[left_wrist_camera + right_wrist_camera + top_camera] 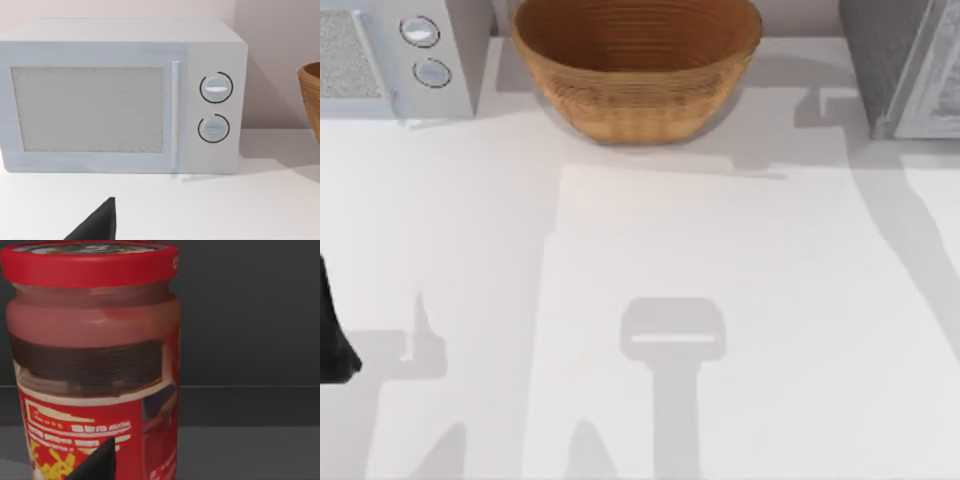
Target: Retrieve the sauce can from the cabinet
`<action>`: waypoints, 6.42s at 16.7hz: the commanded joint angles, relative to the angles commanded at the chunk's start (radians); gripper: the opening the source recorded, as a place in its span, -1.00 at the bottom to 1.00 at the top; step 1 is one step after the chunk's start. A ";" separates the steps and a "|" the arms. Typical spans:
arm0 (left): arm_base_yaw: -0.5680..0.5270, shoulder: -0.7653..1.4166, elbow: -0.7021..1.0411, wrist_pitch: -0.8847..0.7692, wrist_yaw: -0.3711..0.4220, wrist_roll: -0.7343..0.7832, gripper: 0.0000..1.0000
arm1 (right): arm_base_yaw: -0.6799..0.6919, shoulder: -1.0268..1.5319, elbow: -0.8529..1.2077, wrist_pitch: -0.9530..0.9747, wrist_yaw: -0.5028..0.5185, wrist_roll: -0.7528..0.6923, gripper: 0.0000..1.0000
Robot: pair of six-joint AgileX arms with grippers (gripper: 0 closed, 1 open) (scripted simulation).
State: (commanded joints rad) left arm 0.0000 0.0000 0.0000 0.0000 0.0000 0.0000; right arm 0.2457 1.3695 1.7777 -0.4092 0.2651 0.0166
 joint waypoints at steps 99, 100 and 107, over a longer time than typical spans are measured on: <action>0.000 0.000 0.000 0.000 0.000 0.000 1.00 | -0.239 -1.345 -1.775 0.422 -0.273 -0.014 -1.00; 0.000 0.000 0.000 0.000 0.000 0.000 1.00 | -0.237 -1.323 -1.771 0.440 -0.282 -0.013 -1.00; 0.000 0.000 0.000 0.000 0.000 0.000 1.00 | -0.222 -1.033 -1.715 0.678 -0.376 -0.011 -1.00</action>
State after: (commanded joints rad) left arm 0.0000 0.0000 0.0000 0.0000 0.0000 0.0000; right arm 0.0233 0.3362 0.0626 0.2685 -0.1112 0.0055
